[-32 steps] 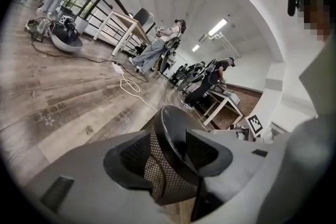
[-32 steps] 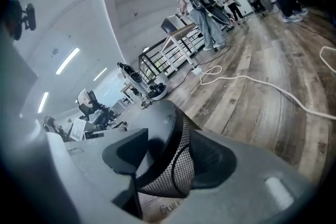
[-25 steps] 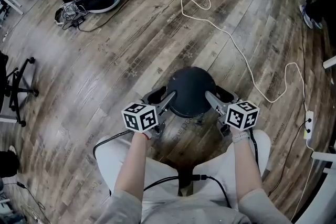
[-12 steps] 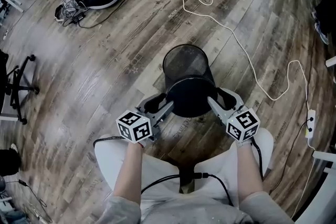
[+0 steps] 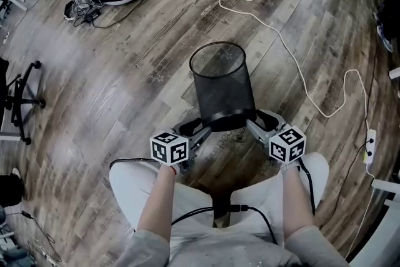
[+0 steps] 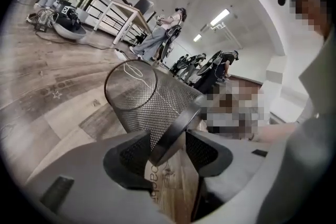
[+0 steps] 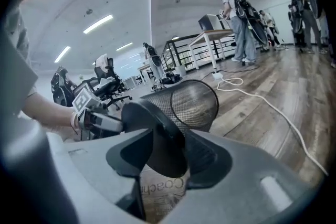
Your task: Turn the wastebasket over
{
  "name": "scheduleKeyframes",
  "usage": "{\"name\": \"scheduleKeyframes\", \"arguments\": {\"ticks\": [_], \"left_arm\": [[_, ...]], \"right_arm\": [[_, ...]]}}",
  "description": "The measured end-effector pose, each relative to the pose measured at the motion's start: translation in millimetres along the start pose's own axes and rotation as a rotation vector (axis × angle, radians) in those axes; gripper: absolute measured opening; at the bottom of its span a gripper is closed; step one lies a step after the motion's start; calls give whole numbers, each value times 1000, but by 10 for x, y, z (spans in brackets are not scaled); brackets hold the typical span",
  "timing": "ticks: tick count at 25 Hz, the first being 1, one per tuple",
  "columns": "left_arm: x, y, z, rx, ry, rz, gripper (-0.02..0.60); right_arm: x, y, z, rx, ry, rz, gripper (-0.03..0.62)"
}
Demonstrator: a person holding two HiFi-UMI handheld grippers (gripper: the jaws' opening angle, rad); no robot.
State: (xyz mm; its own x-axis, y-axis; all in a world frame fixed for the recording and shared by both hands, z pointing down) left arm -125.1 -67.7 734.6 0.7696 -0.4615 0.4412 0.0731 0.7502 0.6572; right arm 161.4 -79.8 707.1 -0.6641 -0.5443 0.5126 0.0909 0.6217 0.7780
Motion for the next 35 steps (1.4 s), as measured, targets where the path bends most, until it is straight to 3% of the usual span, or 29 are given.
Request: {"name": "scheduleKeyframes", "arguments": {"ticks": [13,16,19,27,29,32,35], "left_arm": [[224,653,26,6,6,294,199],[258,707,31,9,13,331,199],[231,760,53,-35,28,347,199],[3,572,25,-96,172,430,201],[-99,425,66,-83,149,377,200],[-207,146,197,-40,31,185,201],[-227,-127,282,15,-41,18,201]], "right_arm": [[46,519,-38,-113,-25,275,181],[59,574,-58,-133,-32,318,181],[74,650,-45,-137,-39,380,184],[-27,495,-37,-80,-160,416,206],[-73,404,-43,-78,-163,387,207],[-133,286,-70,-63,-143,330,207],[-144,135,-91,6,-93,209,207]]}}
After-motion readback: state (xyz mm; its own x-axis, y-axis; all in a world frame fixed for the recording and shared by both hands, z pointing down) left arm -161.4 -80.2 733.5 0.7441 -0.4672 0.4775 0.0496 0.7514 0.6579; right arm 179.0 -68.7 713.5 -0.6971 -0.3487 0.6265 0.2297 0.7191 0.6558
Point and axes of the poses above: the fingertips, and each gripper's own axes: x forward along the fingers, z to its left, y out of its underside, the point moved 10 cm from there along -x, backward along the fingers, and after that the axes turned 2 degrees about x, right-handed, at the moved point
